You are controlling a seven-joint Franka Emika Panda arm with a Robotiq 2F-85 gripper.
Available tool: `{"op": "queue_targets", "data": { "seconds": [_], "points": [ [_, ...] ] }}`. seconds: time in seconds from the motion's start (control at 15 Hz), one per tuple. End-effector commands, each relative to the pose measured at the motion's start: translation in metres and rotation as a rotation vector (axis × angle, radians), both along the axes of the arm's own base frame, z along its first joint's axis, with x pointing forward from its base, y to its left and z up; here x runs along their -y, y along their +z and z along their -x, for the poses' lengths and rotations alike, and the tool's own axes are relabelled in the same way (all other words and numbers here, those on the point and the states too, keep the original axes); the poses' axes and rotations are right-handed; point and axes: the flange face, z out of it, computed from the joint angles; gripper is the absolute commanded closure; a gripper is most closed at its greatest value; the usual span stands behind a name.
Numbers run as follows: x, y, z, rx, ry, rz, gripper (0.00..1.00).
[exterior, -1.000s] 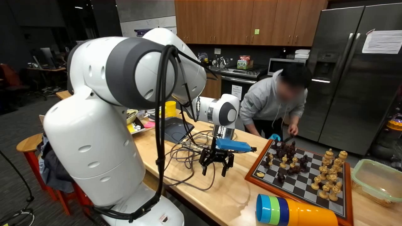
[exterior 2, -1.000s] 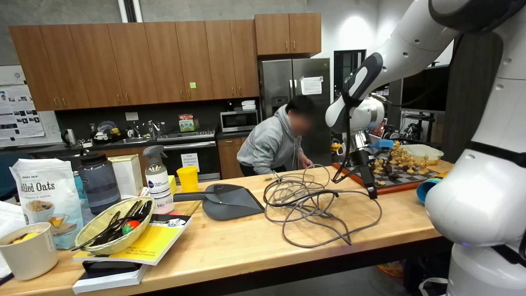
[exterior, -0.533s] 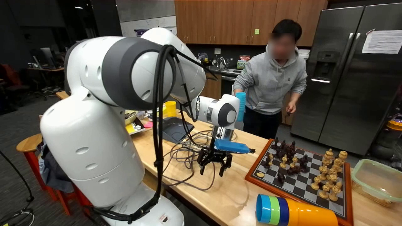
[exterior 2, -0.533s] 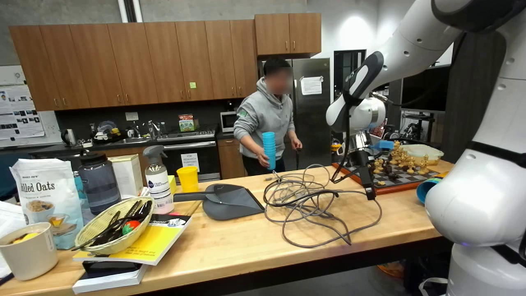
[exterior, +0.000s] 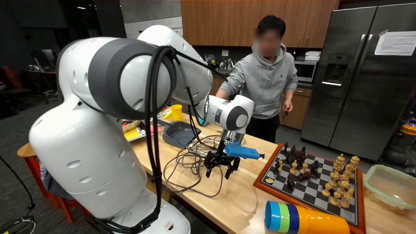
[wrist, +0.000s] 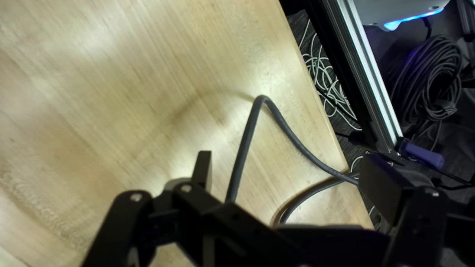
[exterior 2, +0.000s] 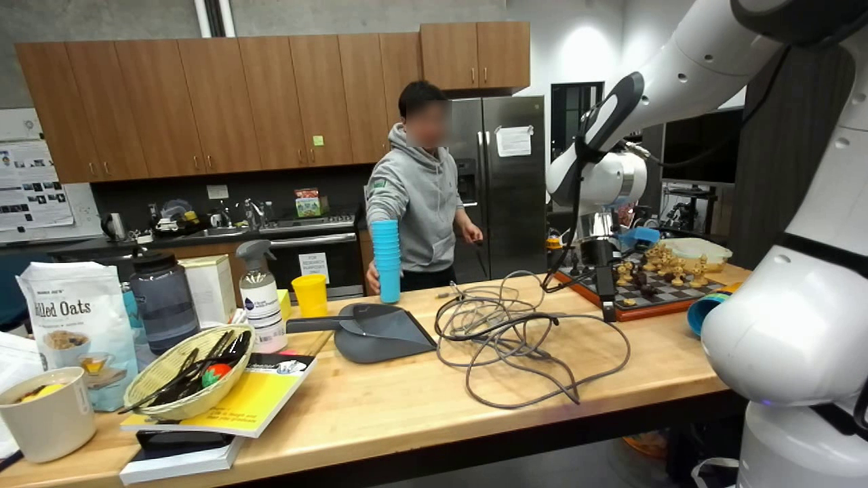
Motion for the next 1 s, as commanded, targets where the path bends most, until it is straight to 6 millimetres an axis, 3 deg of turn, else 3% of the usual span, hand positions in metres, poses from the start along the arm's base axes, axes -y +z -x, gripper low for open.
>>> {"op": "queue_targets", "data": {
  "seconds": [0.0, 0.73, 0.8, 0.87, 0.93],
  "points": [
    [0.008, 0.009, 0.009, 0.038, 0.016, -0.051, 0.0],
    [0.002, 0.001, 0.017, 0.05, 0.071, -0.084, 0.0],
    [0.001, 0.001, 0.018, 0.054, 0.077, -0.089, 0.02],
    [0.001, 0.002, 0.018, 0.058, 0.081, -0.093, 0.27],
    [0.0, 0.002, 0.019, 0.06, 0.085, -0.096, 0.27]
  ]
}}
